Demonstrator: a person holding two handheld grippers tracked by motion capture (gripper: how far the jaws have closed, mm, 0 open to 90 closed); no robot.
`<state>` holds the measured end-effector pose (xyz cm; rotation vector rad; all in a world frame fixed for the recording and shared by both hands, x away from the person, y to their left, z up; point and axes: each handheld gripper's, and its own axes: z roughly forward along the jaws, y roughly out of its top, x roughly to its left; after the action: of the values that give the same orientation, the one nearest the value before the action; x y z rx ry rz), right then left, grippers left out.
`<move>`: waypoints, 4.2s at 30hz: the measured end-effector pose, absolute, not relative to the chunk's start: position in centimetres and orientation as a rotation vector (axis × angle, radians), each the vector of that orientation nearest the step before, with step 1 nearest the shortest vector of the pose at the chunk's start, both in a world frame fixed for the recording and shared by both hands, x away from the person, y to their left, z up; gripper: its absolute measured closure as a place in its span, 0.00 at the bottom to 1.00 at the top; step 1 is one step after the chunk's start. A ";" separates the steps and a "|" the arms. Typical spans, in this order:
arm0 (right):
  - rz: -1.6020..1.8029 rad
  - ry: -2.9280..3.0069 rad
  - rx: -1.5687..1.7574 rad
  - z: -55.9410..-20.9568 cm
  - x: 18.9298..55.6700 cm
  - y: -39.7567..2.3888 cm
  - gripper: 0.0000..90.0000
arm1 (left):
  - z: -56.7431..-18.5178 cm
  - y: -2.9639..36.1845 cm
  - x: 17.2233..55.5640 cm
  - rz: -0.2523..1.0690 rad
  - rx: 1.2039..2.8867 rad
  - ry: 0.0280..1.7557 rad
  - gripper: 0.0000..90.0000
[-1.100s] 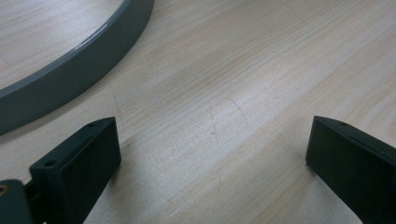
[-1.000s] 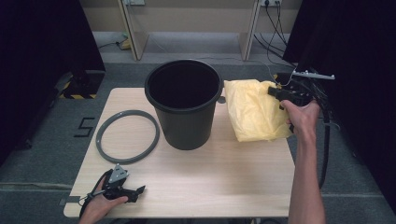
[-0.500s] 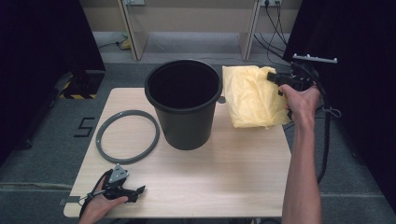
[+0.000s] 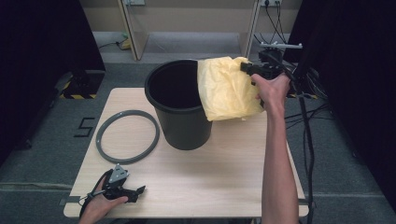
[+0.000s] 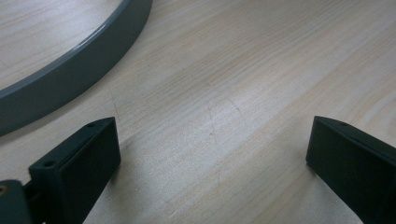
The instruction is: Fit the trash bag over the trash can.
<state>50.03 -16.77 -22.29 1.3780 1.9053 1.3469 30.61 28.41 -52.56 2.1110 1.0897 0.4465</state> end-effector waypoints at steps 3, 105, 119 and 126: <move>1.348 1.927 1.363 -22.2 50.5 -15.2 1.00 | -52.6 28.4 30.6 0.446 2.111 1.089 0.02; 0.951 2.235 1.164 -25.8 52.6 -5.5 0.58 | -52.5 28.4 30.5 0.438 2.119 1.075 0.02; 1.072 2.130 1.264 -24.1 52.6 -6.8 0.54 | -52.5 28.4 30.5 0.438 2.119 1.075 0.02; 1.037 2.212 1.136 -25.2 52.6 -5.4 0.89 | -52.6 28.4 30.5 0.438 2.119 1.074 0.02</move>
<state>52.60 -5.44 -25.20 1.1365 2.2117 1.0369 30.52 28.38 -52.55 2.1189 1.0745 0.4381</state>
